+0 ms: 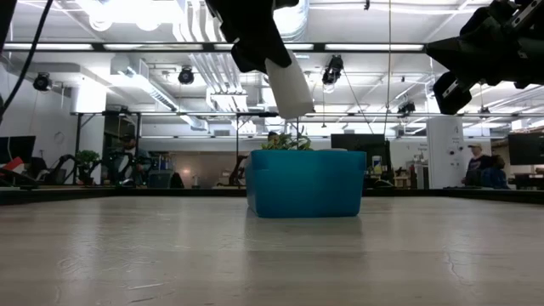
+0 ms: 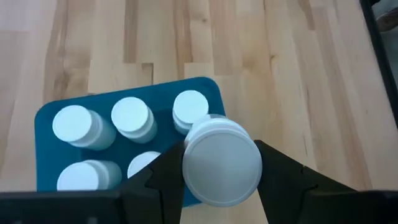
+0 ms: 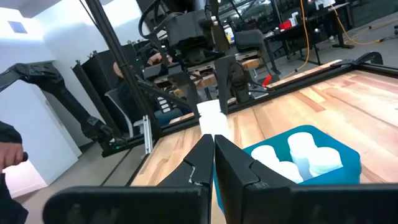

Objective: Pick and place pill bottles into a basket
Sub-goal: Put the white medicine bottle into the blue bin

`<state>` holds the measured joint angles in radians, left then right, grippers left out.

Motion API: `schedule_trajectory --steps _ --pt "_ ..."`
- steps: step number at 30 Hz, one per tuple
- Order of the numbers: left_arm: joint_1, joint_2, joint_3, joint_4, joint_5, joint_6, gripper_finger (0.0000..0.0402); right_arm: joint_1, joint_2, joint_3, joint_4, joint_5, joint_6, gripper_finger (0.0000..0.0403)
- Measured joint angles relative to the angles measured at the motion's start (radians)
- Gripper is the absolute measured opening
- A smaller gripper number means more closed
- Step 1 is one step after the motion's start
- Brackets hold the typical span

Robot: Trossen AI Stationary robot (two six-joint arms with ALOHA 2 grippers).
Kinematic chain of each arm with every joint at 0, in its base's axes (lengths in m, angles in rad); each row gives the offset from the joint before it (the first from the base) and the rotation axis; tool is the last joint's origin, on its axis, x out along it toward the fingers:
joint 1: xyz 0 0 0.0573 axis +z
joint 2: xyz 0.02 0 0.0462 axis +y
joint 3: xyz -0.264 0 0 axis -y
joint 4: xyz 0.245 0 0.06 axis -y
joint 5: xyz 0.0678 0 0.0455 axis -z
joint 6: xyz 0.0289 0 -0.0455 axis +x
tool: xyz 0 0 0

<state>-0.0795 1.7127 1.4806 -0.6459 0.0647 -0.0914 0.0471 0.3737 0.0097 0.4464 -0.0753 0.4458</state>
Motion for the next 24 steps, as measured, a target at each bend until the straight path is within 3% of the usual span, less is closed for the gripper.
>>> schedule_trajectory --steps 15,24 --pt "-0.020 0.129 0.175 -0.170 -0.014 0.055 0.0145 0.000 0.001 0.000 -0.001 0.001 0.000 0.0008" --pt "-0.020 0.125 0.175 -0.236 -0.017 0.072 0.0145 0.000 0.000 0.000 -0.001 0.000 0.000 0.0008"
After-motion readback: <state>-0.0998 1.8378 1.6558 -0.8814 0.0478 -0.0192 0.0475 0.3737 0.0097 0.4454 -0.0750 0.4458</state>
